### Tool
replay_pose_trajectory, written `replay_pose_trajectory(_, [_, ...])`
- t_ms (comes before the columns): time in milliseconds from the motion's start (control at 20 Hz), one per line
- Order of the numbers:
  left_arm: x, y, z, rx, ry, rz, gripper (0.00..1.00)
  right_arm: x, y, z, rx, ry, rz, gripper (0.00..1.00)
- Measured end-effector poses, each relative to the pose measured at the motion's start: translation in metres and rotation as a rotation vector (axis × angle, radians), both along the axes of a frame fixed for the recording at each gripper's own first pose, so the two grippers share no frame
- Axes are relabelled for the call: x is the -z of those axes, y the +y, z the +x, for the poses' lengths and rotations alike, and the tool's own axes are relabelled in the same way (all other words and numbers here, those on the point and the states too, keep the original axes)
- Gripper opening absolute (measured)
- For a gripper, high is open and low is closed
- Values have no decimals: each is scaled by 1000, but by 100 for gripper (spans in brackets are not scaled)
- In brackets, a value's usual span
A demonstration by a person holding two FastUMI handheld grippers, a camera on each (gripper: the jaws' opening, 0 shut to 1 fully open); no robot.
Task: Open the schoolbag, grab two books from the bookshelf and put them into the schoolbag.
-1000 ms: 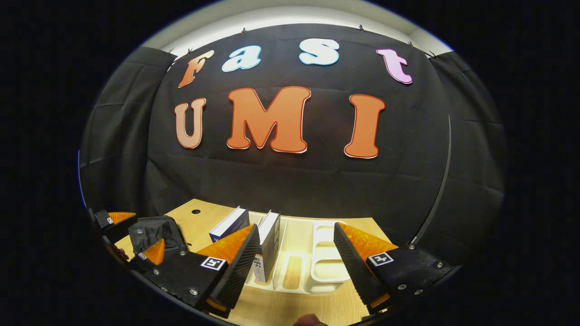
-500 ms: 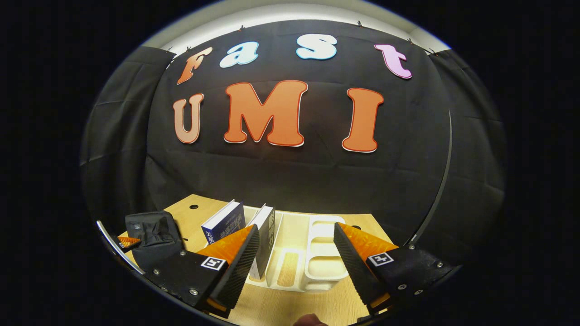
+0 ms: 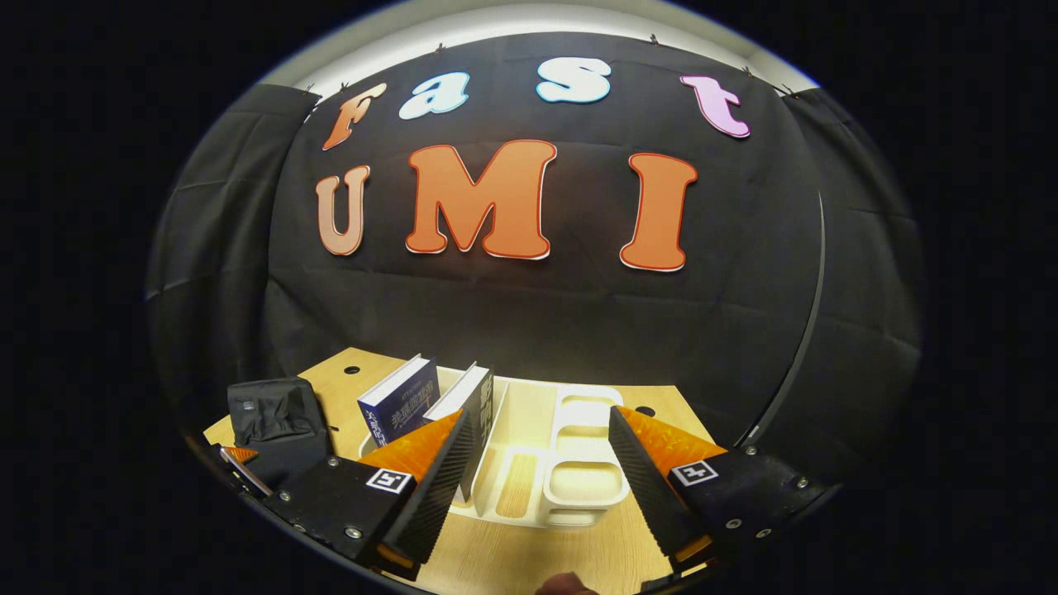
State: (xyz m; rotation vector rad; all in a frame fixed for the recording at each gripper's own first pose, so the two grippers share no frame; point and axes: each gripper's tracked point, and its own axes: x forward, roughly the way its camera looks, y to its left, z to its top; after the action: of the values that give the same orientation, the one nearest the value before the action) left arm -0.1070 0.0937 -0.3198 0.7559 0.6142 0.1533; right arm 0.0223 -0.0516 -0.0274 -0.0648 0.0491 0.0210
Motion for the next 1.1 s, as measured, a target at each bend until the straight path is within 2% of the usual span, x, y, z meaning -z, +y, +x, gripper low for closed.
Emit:
replay_pose_trajectory(250, [18,15,-5,-30,55,74,98,4,-10,-2,-7,3,-1,98])
replay_pose_trajectory(350, [11,23,-2,-37,45,114,96,3,-13,-4,-14,0,-6,98])
replay_pose_trajectory(650, [10,38,8,-57,62,172,96,6,-26,-11,-27,-3,6,98])
replay_pose_trajectory(750, [14,41,12,-64,75,181,93,6,-30,-14,-31,-1,6,98])
replay_pose_trajectory(950, [25,45,17,-67,131,164,78,6,-41,-21,-35,-9,-4,98])
replay_pose_trajectory(1050, [29,43,17,-66,160,133,63,7,-47,-25,-32,-11,3,98])
replay_pose_trajectory(1100, [32,40,16,-65,187,118,49,7,-50,-26,-29,-11,9,98])
